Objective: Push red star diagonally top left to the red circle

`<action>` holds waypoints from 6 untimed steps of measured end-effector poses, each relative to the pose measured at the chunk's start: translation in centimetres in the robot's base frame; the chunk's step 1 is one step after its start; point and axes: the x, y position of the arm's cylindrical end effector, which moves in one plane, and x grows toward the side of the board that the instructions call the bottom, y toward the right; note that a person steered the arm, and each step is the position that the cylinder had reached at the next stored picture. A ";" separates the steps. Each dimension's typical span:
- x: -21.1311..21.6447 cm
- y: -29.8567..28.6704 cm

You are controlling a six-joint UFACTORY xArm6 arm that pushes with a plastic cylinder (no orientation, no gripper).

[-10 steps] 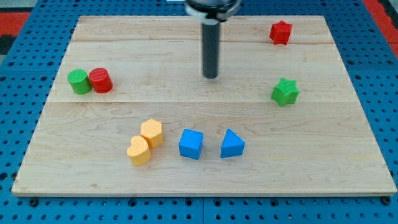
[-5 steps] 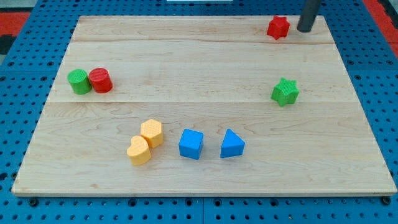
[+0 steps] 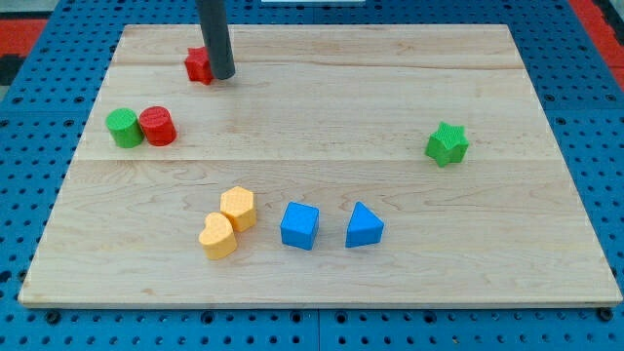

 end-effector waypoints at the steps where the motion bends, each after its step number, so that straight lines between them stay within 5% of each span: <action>1: -1.7 0.2; 2: -1.7 -7.9; 4: -3.5 -13.1; 6: 5.5 -12.0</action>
